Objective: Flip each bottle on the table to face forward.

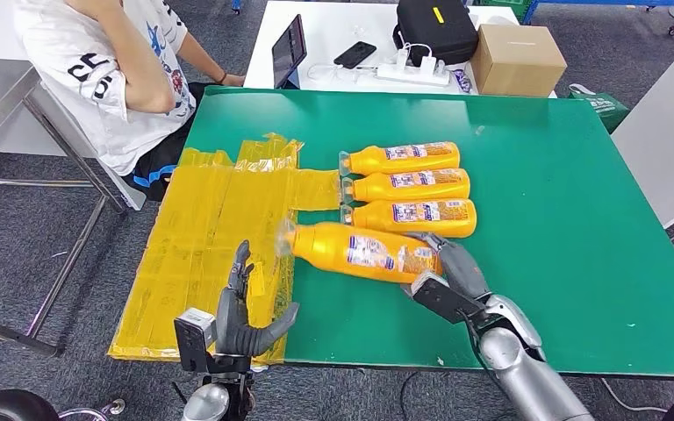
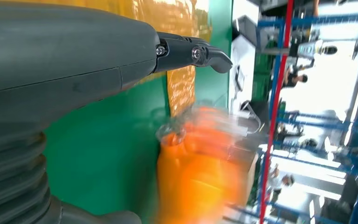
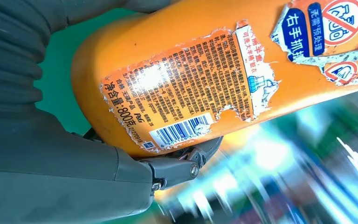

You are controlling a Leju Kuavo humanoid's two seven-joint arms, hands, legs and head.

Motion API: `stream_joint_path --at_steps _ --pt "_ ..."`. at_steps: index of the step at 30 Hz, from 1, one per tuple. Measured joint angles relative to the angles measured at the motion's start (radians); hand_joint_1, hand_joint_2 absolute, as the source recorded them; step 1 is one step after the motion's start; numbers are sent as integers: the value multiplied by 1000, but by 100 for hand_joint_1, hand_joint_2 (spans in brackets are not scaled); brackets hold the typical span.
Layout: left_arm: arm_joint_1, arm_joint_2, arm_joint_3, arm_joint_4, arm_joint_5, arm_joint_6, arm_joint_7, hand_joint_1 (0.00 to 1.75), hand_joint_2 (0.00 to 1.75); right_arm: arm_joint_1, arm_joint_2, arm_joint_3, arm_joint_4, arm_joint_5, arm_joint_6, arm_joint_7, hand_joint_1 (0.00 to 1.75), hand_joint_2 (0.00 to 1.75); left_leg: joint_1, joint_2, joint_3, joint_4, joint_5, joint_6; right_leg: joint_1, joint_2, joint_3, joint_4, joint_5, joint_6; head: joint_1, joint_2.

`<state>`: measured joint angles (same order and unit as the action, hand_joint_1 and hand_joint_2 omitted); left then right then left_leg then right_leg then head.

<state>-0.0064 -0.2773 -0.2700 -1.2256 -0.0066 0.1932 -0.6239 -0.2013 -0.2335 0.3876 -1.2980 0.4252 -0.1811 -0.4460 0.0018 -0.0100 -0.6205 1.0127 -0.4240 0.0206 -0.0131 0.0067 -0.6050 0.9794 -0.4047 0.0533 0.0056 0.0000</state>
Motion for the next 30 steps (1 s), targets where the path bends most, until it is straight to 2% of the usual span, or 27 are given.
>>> stream_joint_path --at_steps 5,9,12,19,25,30 --pt "14 -2 14 -34 67 40 -16 0 175 81 132 -123 -189 -75 -119 -91 175 175 0 -1 -1 0 0 0 0 0 0 0 0 0 0 0" --pt "21 -7 29 -63 94 90 -48 0 175 136 199 -192 -298 -100 -197 -142 175 175 -1 -1 -1 0 0 0 -1 0 0 -1 0 0 0 0" --pt "22 -8 31 -75 133 66 -23 0 175 159 233 -227 -341 -103 -240 -160 175 175 -1 -1 -1 0 0 0 -1 0 0 -1 0 0 0 0" --pt "23 -6 7 -76 188 -22 7 0 175 187 267 -250 -351 -118 -221 -178 175 175 -1 0 0 0 0 0 -1 0 0 0 0 0 0 0" --pt "22 5 -30 -97 229 -181 43 0 175 205 305 -241 -277 -155 -104 -214 175 175 0 0 0 0 0 0 0 0 0 0 0 0 0 0" --pt "22 11 -46 -112 234 -196 48 0 175 218 331 -229 -220 -158 -93 -234 175 175 0 0 -1 0 0 0 -1 0 0 0 0 0 0 0"
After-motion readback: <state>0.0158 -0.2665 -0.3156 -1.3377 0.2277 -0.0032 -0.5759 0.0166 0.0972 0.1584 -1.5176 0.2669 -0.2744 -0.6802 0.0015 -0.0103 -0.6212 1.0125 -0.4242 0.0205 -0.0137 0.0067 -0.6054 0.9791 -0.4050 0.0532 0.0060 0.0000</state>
